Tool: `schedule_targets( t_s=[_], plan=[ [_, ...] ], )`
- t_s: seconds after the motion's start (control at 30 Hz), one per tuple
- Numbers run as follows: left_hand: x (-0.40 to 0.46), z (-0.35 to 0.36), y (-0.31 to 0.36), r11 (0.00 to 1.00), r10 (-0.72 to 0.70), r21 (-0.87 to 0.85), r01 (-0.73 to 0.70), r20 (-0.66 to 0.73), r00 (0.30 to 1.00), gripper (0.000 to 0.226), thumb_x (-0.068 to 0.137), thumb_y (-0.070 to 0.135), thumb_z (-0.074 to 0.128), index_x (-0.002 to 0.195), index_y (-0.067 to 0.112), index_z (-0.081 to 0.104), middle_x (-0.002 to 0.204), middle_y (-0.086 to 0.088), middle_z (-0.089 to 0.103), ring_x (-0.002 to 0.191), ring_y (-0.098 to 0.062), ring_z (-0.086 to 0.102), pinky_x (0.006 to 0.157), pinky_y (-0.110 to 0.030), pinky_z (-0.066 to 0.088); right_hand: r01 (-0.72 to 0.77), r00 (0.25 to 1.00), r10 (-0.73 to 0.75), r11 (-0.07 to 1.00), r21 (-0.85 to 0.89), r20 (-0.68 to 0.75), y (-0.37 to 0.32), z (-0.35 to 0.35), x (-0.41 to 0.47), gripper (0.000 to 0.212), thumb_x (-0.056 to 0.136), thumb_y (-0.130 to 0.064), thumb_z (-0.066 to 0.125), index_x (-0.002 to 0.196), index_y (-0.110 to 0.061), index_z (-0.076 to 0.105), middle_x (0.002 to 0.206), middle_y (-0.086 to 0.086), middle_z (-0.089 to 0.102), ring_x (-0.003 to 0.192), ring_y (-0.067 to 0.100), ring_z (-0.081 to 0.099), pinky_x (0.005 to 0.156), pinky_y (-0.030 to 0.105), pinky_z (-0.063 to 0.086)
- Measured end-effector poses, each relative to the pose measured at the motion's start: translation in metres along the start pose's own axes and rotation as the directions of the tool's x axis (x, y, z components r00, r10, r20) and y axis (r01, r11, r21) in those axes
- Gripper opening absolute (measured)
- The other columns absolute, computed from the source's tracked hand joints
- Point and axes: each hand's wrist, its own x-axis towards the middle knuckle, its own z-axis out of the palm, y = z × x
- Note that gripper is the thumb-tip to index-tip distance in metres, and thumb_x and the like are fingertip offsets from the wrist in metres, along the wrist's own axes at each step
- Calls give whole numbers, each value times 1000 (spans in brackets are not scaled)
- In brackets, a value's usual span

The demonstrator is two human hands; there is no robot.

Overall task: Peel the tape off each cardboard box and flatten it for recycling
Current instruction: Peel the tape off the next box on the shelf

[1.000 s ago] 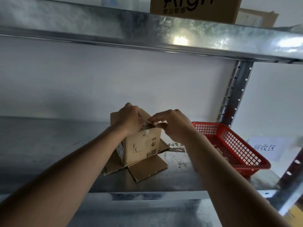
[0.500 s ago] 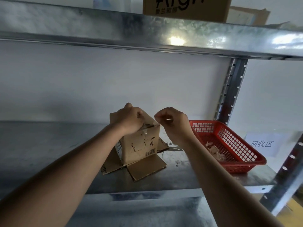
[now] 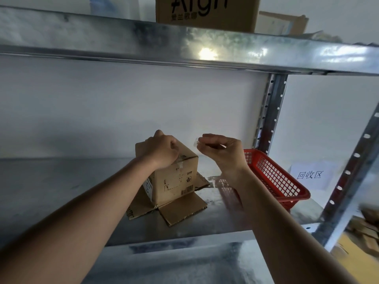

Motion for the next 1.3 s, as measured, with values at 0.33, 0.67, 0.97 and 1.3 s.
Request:
schedule_targets(
  t_s=[0.33, 0.67, 0.97, 1.3],
  plan=[
    [7, 16, 38, 993, 92, -83, -88, 41, 995, 29, 103, 38, 51, 128, 32, 65, 135, 0, 46, 121, -24, 54, 87, -31, 37, 35, 993, -81, 900, -434, -87, -4, -59, -4, 26, 79, -23, 91, 101, -28, 78, 83, -15, 79, 78, 3, 76, 70, 23, 60],
    [4, 21, 63, 981, 137, -149, -127, 62, 989, 31, 104, 36, 50, 130, 26, 65, 135, -2, 46, 122, -23, 52, 91, -31, 40, -71, 995, 97, 408, -910, -34, 13, -113, -10, 16, 85, -23, 86, 98, -15, 82, 99, 0, 78, 75, 8, 67, 65, 17, 48],
    [-2, 21, 65, 986, 112, -130, -107, 34, 993, 34, 103, 39, 53, 133, 26, 64, 136, -1, 47, 117, -19, 52, 89, -30, 36, 30, 981, 176, 268, -963, 80, 31, -123, -18, 19, 89, -19, 82, 108, -21, 79, 110, 2, 75, 71, 5, 61, 58, 15, 43],
    [-2, 20, 65, 987, 101, -126, -97, 27, 995, 31, 102, 41, 54, 128, 28, 66, 136, 1, 48, 119, -20, 53, 91, -32, 37, 165, 985, -15, 336, -927, 170, 25, -118, -14, 28, 107, -27, 55, 132, -26, 68, 117, 4, 76, 69, 4, 70, 62, 28, 63]
  ],
)
